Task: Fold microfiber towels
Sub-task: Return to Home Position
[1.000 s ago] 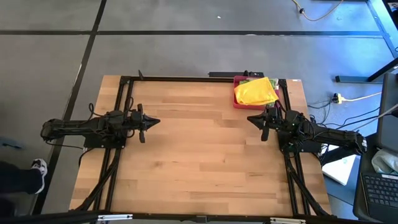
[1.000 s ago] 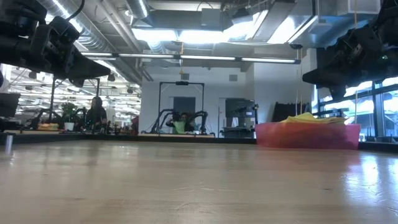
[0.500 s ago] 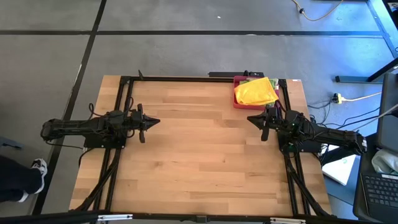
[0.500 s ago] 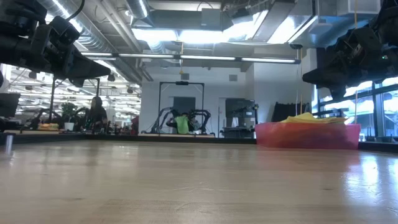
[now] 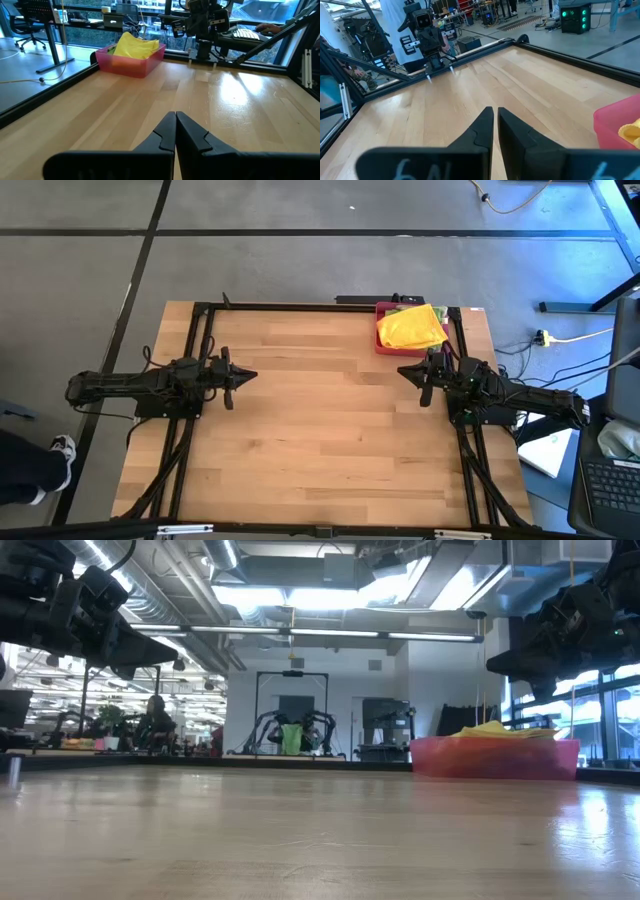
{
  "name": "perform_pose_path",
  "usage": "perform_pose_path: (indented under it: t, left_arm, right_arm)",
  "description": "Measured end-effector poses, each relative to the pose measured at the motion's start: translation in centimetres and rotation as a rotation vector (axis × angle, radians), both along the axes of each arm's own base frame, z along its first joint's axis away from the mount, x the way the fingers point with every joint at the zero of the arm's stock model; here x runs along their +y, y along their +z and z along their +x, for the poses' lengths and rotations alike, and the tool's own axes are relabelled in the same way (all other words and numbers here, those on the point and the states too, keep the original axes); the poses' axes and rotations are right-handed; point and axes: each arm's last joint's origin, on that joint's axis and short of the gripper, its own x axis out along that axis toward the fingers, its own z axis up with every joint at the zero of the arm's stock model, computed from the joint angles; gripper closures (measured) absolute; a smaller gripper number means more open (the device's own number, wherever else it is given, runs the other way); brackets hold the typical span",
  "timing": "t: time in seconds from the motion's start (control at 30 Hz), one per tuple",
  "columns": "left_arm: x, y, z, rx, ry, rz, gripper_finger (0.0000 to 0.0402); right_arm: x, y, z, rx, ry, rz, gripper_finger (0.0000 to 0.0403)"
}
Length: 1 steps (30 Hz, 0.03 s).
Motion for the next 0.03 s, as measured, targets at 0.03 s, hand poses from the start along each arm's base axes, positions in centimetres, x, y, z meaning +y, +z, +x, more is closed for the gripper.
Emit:
perform_pose_path:
  t: [0.03]
  left_arm:
    - [0.00,0.01,0.00,-0.001,0.000,0.000,0.0401]
  right_arm:
    - [0.00,0.01,0.00,0.000,0.000,0.000,0.0374]
